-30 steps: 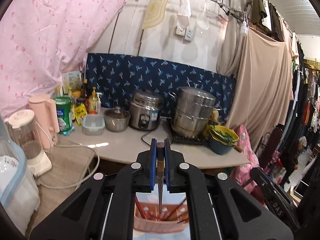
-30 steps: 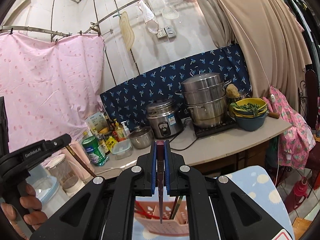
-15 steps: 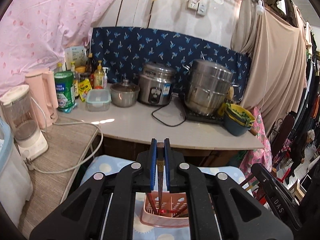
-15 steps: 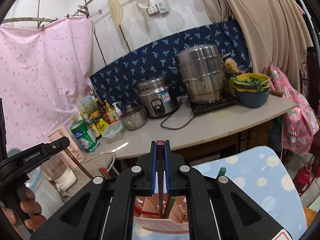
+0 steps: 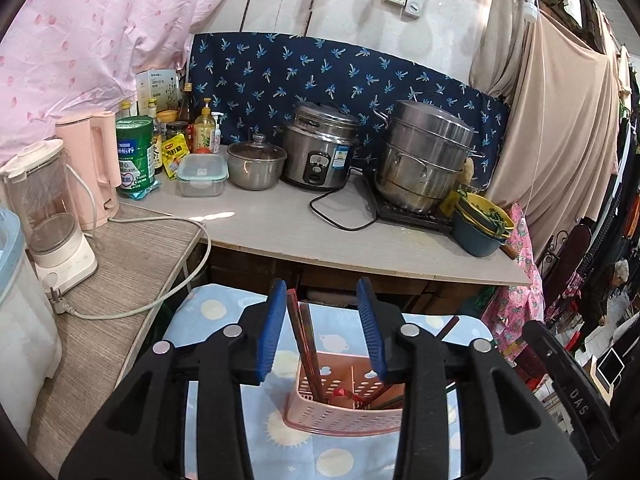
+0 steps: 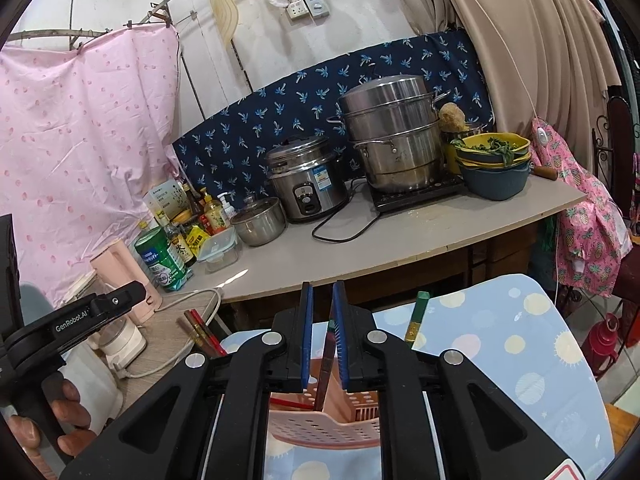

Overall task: Organize utensils
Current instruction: 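Open both tools to drop the chopsticks into the pink basket, then move both open tools back down to the last two dark red chopsticks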

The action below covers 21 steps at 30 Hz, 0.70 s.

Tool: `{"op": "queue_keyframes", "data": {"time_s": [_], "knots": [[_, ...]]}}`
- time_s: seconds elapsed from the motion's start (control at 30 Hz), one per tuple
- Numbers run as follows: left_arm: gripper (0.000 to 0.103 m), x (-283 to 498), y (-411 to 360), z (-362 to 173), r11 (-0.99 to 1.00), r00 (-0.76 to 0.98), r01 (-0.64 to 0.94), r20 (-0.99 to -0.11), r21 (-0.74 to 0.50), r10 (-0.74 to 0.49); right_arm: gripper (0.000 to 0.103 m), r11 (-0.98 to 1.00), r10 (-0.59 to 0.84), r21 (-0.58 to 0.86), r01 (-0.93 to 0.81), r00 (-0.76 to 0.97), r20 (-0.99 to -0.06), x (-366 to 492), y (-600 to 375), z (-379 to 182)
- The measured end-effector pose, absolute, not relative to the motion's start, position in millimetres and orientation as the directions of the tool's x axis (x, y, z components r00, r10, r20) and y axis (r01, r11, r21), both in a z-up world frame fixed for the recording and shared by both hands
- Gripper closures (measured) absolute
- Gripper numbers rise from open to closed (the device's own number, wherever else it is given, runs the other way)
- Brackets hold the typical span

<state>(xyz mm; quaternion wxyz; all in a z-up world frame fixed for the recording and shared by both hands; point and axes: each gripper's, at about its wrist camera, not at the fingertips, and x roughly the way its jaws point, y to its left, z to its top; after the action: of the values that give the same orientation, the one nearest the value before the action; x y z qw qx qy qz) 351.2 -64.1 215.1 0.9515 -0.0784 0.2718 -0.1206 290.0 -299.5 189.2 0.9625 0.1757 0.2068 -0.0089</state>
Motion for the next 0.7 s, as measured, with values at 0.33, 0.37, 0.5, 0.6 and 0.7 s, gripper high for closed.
{"op": "queue_keyframes", "data": {"time_s": [0.33,0.37,0.5,0.6,0.7], "knots": [[0.066,313,-54,208,0.965,0.815,0.19,-0.52,-0.179,-0.256,0.083,0.938,0.062,0.335,0.083,0.914,-0.4,245,-298,188],[0.066,307,-52,204,0.967,0.813,0.19,-0.525,-0.171,-0.252,0.081,0.938,0.066,0.336,0.081,0.912,-0.405,239,-297,186],[0.066,286,-46,186,0.971,0.8,0.185,-0.551,-0.152,-0.238,0.078,0.942,0.075,0.327,0.08,0.898,-0.434,219,-290,172],[0.066,271,-41,169,0.973,0.782,0.18,-0.579,-0.143,-0.23,0.078,0.942,0.089,0.328,0.078,0.881,-0.465,202,-286,158],[0.066,255,-36,153,0.976,0.766,0.176,-0.605,-0.13,-0.218,0.078,0.941,0.101,0.328,0.08,0.861,-0.498,184,-280,141]]}}
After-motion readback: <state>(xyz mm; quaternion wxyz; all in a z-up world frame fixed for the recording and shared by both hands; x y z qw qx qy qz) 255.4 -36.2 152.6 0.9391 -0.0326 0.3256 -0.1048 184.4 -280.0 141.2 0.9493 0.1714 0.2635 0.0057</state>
